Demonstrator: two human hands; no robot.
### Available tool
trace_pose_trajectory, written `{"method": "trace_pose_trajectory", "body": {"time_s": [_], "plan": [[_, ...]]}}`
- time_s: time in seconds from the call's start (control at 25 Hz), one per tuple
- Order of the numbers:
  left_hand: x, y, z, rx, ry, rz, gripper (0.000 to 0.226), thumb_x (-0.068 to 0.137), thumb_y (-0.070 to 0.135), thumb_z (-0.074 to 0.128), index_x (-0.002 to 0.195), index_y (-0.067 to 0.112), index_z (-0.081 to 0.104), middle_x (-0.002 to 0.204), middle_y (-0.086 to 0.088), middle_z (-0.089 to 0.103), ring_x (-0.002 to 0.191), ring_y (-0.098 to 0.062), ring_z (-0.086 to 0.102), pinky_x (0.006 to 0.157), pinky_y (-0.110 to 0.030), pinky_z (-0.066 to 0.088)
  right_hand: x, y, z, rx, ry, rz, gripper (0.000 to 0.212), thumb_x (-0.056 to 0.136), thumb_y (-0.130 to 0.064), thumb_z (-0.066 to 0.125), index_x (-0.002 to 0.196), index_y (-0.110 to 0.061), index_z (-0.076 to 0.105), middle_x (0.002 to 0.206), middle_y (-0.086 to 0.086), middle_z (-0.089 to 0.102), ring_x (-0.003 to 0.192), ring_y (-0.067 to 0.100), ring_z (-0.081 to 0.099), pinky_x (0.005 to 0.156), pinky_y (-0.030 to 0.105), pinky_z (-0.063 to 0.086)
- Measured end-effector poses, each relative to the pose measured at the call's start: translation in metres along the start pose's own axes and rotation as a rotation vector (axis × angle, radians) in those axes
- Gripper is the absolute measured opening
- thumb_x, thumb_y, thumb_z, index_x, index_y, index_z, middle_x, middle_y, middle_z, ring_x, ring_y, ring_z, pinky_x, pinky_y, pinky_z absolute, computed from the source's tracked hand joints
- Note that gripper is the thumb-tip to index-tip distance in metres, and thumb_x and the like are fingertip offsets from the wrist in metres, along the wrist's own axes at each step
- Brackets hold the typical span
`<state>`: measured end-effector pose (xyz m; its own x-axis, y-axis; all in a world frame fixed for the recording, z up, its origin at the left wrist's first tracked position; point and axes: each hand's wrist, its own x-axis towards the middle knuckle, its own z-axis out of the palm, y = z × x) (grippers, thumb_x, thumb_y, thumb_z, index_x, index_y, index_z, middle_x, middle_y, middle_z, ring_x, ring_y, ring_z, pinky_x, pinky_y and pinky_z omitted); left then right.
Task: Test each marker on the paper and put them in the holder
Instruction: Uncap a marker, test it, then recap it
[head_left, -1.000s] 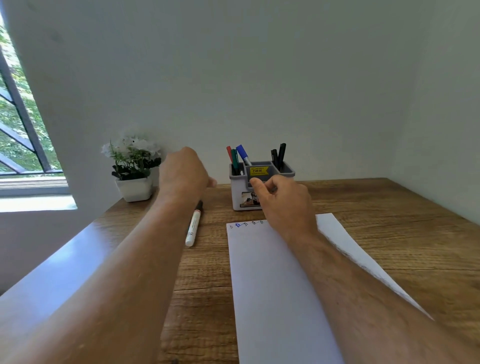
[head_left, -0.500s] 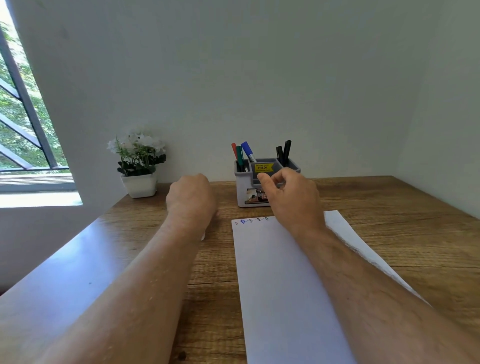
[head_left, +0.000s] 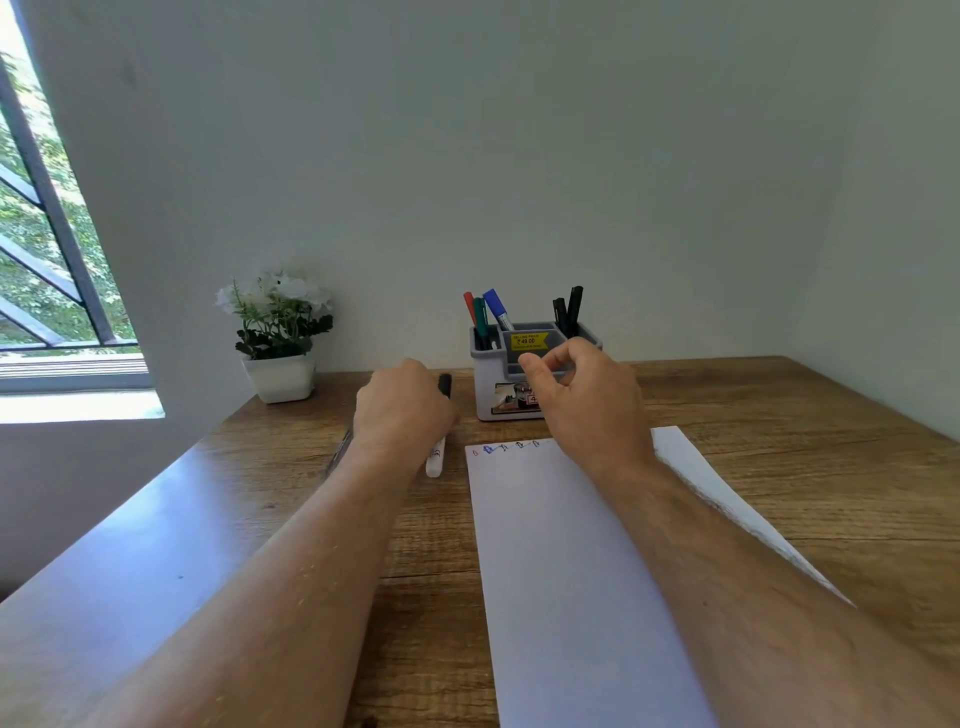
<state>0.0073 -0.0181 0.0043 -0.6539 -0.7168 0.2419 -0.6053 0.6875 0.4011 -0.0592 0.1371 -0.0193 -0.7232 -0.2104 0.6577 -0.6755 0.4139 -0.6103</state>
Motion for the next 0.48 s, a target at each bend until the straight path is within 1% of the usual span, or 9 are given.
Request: {"method": "trace_pose_trajectory", "body": {"time_s": [0.04, 0.12, 0.2, 0.24, 0.28, 0.32, 0.36, 0.44, 0.48], "plan": [[-0.001, 0.0, -0.002, -0.068, 0.03, 0.012, 0.026, 0.084, 0.035, 0.07, 0.075, 0.014, 0.058, 0.072, -0.006, 0.061, 0.059, -0.019, 0.057, 0.045, -0.026, 0.04, 0.0, 0.0, 0.0, -0.001, 0.003, -0.006, 0.026, 0.093, -0.052, 0.055, 0.091, -0.026, 0.057, 0.083, -0.01, 0.062, 0.073, 0.008, 0.065, 0.054, 0.017, 0.05], [-0.004, 0.002, -0.007, -0.215, 0.12, 0.05, 0.024, 0.085, 0.037, 0.068, 0.081, 0.014, 0.067, 0.075, -0.004, 0.067, 0.063, -0.018, 0.062, 0.049, -0.026, 0.045, 0.0, 0.0, 0.002, -0.004, 0.009, -0.018, 0.021, 0.094, -0.047, 0.056, 0.091, -0.027, 0.057, 0.08, -0.011, 0.061, 0.069, 0.005, 0.061, 0.052, 0.011, 0.043], [-0.011, 0.007, -0.012, -0.386, 0.228, 0.102, 0.022, 0.086, 0.039, 0.065, 0.083, 0.017, 0.072, 0.068, 0.004, 0.065, 0.061, -0.011, 0.06, 0.049, -0.023, 0.041, 0.001, 0.0, 0.003, 0.009, 0.006, -0.035, 0.014, 0.096, -0.039, 0.057, 0.094, -0.026, 0.06, 0.082, -0.008, 0.064, 0.069, 0.004, 0.06, 0.055, 0.008, 0.042], [-0.015, 0.011, -0.014, -0.494, 0.243, 0.131, 0.021, 0.088, 0.038, 0.063, 0.085, 0.019, 0.073, 0.066, 0.008, 0.064, 0.062, -0.009, 0.06, 0.051, -0.023, 0.043, 0.0, 0.001, 0.003, 0.015, 0.006, -0.048, 0.013, 0.097, -0.035, 0.056, 0.098, -0.024, 0.063, 0.086, -0.005, 0.067, 0.072, 0.005, 0.061, 0.057, 0.008, 0.044], [-0.018, 0.015, -0.016, -0.625, 0.212, 0.158, 0.021, 0.09, 0.036, 0.061, 0.088, 0.02, 0.074, 0.068, 0.008, 0.065, 0.065, -0.01, 0.063, 0.055, -0.026, 0.049, 0.0, 0.001, 0.002, 0.018, 0.008, -0.063, 0.015, 0.098, -0.03, 0.055, 0.102, -0.021, 0.066, 0.09, -0.003, 0.07, 0.075, 0.006, 0.062, 0.06, 0.008, 0.046], [-0.02, 0.019, -0.016, -0.768, 0.142, 0.178, 0.02, 0.092, 0.034, 0.06, 0.092, 0.02, 0.074, 0.073, 0.005, 0.068, 0.071, -0.014, 0.067, 0.062, -0.033, 0.057, -0.001, 0.0, 0.001, 0.028, 0.003, -0.078, 0.019, 0.099, -0.027, 0.053, 0.106, -0.018, 0.068, 0.093, -0.001, 0.071, 0.078, 0.006, 0.064, 0.061, 0.01, 0.049], [-0.022, 0.022, -0.017, -0.904, 0.052, 0.186, 0.019, 0.094, 0.031, 0.058, 0.094, 0.02, 0.074, 0.078, 0.001, 0.071, 0.076, -0.018, 0.07, 0.07, -0.039, 0.06, -0.001, -0.002, 0.001, 0.056, -0.013, -0.097, 0.021, 0.1, -0.026, 0.051, 0.109, -0.017, 0.068, 0.096, -0.001, 0.072, 0.08, 0.007, 0.066, 0.063, 0.013, 0.054], [-0.026, 0.027, -0.017, -1.107, -0.117, 0.202, 0.021, 0.097, 0.021, 0.054, 0.094, 0.019, 0.074, 0.086, -0.004, 0.074, 0.085, -0.023, 0.072, 0.078, -0.044, 0.061, -0.003, -0.007, -0.001, 0.145, -0.062, -0.139, 0.027, 0.1, -0.032, 0.051, 0.112, -0.016, 0.069, 0.096, -0.002, 0.073, 0.082, 0.006, 0.068, 0.066, 0.021, 0.059], [-0.027, 0.029, -0.016, -1.155, -0.168, 0.218, 0.024, 0.098, 0.017, 0.051, 0.094, 0.018, 0.075, 0.091, -0.006, 0.074, 0.089, -0.025, 0.072, 0.081, -0.043, 0.06, -0.003, -0.009, -0.002, 0.186, -0.081, -0.152, 0.032, 0.098, -0.039, 0.053, 0.113, -0.017, 0.069, 0.096, -0.004, 0.074, 0.083, 0.005, 0.069, 0.067, 0.022, 0.06]]}}
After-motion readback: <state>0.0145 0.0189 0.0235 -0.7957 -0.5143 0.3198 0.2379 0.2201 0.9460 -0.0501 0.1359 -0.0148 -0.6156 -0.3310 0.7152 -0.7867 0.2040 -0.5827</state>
